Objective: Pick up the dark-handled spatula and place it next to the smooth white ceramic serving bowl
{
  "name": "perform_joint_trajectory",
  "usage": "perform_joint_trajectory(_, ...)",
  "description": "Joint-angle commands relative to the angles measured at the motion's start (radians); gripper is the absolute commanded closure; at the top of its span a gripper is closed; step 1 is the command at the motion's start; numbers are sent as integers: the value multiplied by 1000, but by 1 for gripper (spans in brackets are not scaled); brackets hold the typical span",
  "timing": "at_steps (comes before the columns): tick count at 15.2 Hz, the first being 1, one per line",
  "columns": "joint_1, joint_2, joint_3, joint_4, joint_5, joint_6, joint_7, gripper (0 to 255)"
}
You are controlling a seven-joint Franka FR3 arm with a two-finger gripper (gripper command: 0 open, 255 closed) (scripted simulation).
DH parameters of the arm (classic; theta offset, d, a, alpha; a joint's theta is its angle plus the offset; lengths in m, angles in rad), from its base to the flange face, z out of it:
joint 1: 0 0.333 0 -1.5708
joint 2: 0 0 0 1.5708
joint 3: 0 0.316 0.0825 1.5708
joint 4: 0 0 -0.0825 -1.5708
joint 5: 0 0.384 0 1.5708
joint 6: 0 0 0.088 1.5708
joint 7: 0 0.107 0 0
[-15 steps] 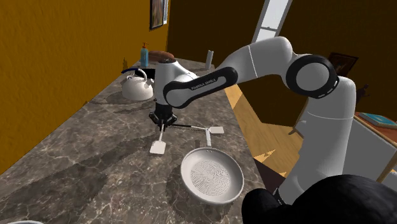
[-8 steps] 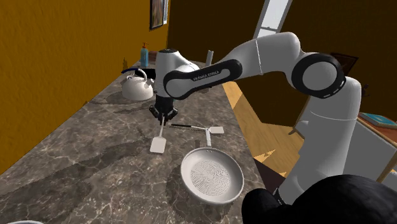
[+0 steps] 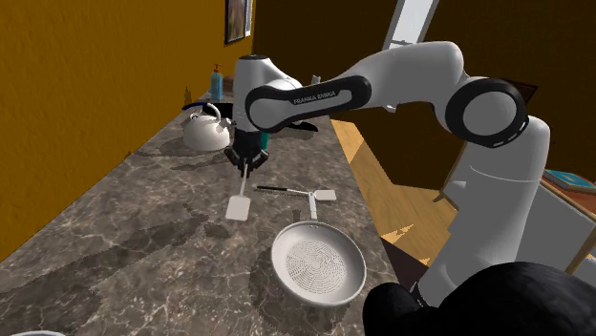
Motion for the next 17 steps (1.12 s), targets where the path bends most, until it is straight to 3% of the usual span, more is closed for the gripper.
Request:
perform_joint_trajectory(1, -1, -6, 1, 19, 4, -24, -5, 255)
perform_joint_trajectory(9, 0, -27, 6, 99, 17, -123, -19, 255)
perform_joint_trajectory(17, 88, -105, 72, -5, 33, -106, 140, 255)
